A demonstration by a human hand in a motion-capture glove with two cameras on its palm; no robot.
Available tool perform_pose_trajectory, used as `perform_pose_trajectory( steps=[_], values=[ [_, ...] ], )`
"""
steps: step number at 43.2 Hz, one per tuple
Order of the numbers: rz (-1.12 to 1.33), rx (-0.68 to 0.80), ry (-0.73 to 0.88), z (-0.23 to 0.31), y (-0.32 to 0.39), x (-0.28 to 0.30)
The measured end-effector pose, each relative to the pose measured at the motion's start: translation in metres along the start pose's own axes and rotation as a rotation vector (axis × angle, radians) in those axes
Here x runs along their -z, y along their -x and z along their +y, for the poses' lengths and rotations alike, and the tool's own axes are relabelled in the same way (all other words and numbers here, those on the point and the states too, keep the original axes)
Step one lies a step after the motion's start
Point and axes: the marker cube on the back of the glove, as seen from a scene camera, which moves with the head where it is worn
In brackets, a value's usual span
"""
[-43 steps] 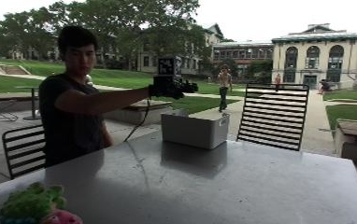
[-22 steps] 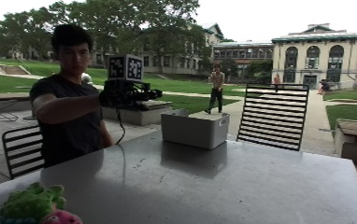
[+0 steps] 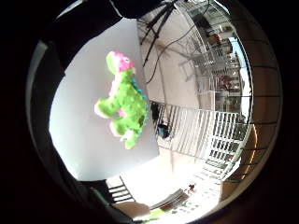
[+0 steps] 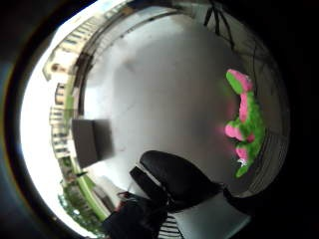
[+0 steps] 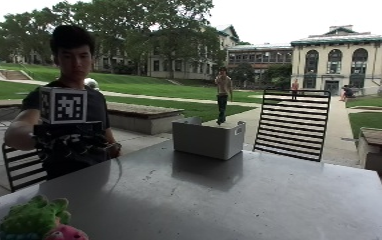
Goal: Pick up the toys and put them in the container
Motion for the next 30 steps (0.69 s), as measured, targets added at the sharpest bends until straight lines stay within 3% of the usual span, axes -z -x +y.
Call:
perform_pose_trajectory(
  steps=[19, 30],
  values=[
    [-0.042, -0.120, 0.165, 0.007, -0.070, -0.113],
    [-0.077, -0.169, 0.294, 0.010, -0.079, -0.142]
  ],
)
